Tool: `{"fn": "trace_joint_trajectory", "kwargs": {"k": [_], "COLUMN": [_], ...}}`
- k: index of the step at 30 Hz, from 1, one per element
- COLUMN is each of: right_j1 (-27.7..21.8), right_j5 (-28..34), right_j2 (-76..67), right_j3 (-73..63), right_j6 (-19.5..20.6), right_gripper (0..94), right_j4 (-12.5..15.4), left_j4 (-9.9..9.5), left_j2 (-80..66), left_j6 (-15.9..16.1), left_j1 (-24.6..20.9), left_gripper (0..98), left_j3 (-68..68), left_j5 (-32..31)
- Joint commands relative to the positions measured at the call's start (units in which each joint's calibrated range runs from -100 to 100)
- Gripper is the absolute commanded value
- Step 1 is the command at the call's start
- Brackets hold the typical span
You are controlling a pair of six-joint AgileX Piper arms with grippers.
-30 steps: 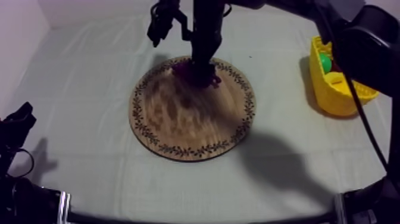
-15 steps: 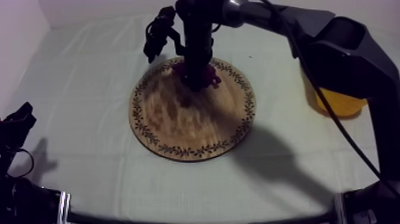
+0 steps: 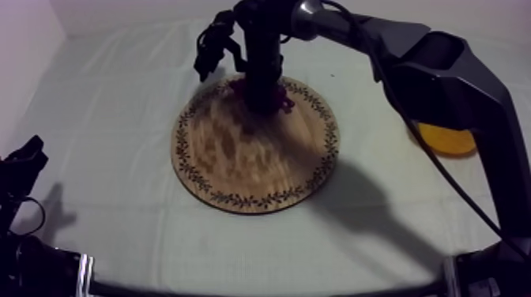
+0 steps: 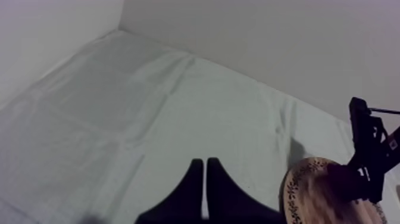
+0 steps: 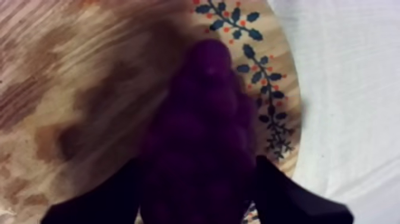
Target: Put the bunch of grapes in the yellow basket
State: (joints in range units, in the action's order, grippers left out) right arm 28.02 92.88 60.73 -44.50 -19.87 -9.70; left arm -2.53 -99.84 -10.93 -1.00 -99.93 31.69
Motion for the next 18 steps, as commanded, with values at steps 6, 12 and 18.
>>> {"fn": "trace_joint_trajectory", "kwargs": {"k": [6,12,18], "right_j1": [0.1,0.4,0.8], "right_j5": [0.2,0.5,2.4], "right_j2": [-2.4,-9.6,-18.0], "right_j3": [0.9,4.6,5.9], "right_j6": [0.0,-0.4,-1.0], "right_gripper": [36.1,36.0,36.3], "right_j4": [0.0,0.4,0.4], "left_j4": [0.01,0.01,0.01], "left_j2": [0.0,0.0,0.0], "left_j6": [0.0,0.0,0.0], "left_j1": [0.0,0.0,0.0], "left_gripper": [0.0,0.0,0.0], "left_j3": [0.0,0.0,0.0], "left_j5": [0.0,0.0,0.0]}}
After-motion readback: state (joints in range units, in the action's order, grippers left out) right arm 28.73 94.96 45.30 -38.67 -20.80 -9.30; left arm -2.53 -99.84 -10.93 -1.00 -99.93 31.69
